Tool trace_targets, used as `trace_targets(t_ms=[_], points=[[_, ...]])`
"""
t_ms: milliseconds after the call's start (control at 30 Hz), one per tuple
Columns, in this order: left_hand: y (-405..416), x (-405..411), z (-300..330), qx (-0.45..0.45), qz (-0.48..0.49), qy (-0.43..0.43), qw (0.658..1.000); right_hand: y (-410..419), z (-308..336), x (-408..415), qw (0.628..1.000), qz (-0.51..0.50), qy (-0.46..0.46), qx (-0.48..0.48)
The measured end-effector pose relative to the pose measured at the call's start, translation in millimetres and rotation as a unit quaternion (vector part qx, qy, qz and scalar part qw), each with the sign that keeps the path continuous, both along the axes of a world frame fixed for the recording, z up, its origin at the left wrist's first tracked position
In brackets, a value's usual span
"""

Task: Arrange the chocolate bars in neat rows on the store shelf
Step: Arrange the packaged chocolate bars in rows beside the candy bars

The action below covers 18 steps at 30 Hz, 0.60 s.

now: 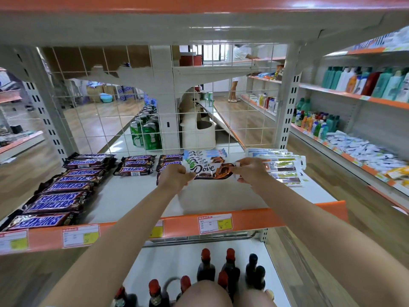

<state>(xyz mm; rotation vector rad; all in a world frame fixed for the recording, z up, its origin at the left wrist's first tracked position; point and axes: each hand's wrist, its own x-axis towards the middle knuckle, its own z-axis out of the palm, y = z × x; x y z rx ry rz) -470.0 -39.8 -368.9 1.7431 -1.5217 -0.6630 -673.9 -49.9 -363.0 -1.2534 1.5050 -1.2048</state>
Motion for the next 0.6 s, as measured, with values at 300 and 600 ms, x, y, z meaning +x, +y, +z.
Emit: trace_targets(t_ms=[300, 600], points=[[-32.9, 5.5, 5.6, -0.028, 0.029, -0.115, 0.992, -32.4, -2.5, 15.0, 0.998, -0.029, 0.042, -0.02], [-46.4, 10.7, -4.1, -0.003, 0.021, -0.146, 0.989, -56.3, -19.8, 17.7, 0.987, -0.012, 0.161, 0.003]])
